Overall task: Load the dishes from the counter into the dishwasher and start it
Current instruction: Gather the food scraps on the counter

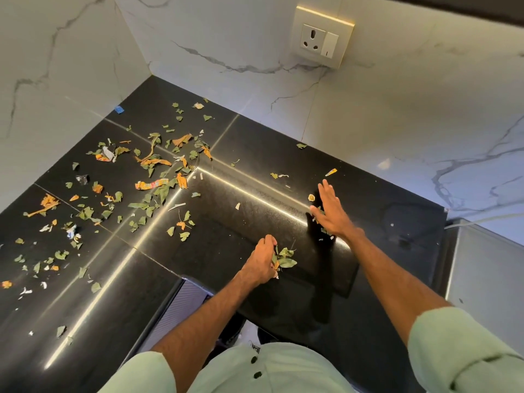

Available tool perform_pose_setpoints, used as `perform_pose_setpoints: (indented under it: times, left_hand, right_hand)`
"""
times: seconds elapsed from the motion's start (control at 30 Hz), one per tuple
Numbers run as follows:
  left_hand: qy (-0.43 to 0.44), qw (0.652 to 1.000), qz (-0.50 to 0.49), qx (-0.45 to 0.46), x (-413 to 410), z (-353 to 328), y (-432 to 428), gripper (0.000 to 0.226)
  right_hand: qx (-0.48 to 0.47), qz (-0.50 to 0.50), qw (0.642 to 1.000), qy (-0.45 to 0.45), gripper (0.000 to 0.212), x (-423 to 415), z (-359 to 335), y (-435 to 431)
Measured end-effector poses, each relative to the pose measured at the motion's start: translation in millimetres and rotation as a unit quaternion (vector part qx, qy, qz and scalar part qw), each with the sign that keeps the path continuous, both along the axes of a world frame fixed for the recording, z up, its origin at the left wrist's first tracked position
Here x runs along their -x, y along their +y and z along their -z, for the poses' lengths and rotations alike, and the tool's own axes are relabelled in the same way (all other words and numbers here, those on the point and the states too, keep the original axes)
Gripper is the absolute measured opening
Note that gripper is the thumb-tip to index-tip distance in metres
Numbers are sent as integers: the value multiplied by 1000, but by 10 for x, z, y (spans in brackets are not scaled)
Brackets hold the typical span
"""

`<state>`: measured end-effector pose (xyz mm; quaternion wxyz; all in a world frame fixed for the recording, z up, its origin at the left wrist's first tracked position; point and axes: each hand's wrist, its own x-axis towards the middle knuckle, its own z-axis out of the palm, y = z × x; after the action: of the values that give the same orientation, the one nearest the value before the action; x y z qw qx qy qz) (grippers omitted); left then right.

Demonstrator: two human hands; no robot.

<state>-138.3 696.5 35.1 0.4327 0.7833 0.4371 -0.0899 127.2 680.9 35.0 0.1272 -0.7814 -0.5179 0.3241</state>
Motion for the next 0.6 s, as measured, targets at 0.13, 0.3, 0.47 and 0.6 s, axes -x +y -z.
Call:
perform_pose_setpoints:
  times: [0.13, 0.3, 0.47, 0.6]
  left_hand:
    - [-3, 1000, -6, -1, 3, 1, -7, 77]
    - [-11, 1000, -9, 12, 15, 33, -1, 78]
    - [-5, 1000, 2, 27, 20, 57, 63, 77]
    - [3, 998, 23, 64, 17, 5, 141, 84]
  right_hand:
    - [44, -92, 995, -22, 78, 207, 71, 96]
    - [25, -190, 981, 10, 62, 293, -82, -85]
    - [-7, -33, 998, -48, 58, -277, -278, 362]
    - [111, -20, 990, -88, 72, -595, -173, 661]
